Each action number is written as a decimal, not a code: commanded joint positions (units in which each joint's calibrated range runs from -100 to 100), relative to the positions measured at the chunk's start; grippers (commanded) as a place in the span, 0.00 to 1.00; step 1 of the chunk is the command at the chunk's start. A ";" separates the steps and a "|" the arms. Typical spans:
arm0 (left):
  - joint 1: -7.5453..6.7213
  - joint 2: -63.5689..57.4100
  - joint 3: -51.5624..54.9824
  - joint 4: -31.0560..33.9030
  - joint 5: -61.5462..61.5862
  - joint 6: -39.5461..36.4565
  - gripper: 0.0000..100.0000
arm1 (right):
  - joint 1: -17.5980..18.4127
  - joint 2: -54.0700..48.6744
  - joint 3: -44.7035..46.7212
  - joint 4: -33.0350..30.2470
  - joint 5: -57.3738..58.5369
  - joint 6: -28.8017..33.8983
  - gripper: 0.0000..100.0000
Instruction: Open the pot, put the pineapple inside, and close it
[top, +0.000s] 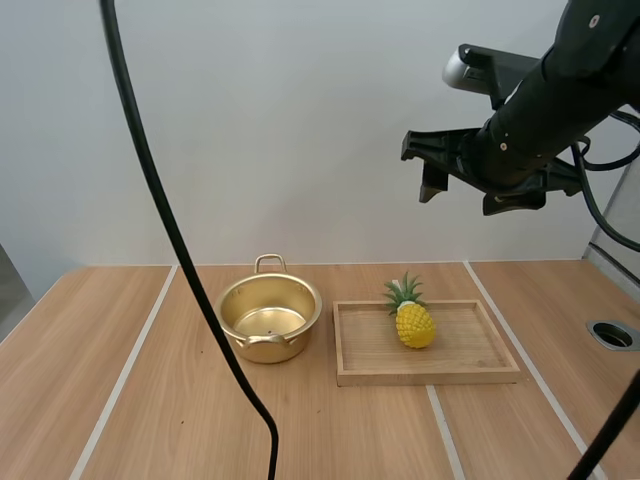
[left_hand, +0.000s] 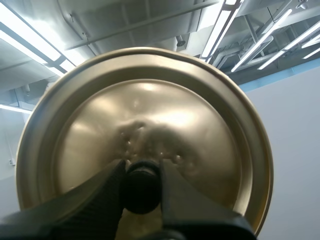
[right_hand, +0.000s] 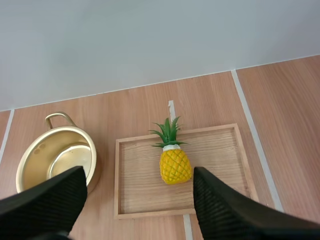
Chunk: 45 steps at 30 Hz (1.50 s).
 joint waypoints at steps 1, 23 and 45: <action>-0.12 -0.20 -0.18 0.62 -2.62 -0.33 0.00 | -0.19 2.34 -0.30 -1.38 0.00 -1.01 1.00; -0.12 -0.20 -0.18 0.62 -2.62 -0.33 0.00 | -0.19 18.51 14.11 -0.77 0.00 -4.42 1.00; -0.12 -0.20 -0.18 0.62 -2.62 -0.33 0.00 | -0.19 33.58 8.56 0.36 -11.02 -5.98 1.00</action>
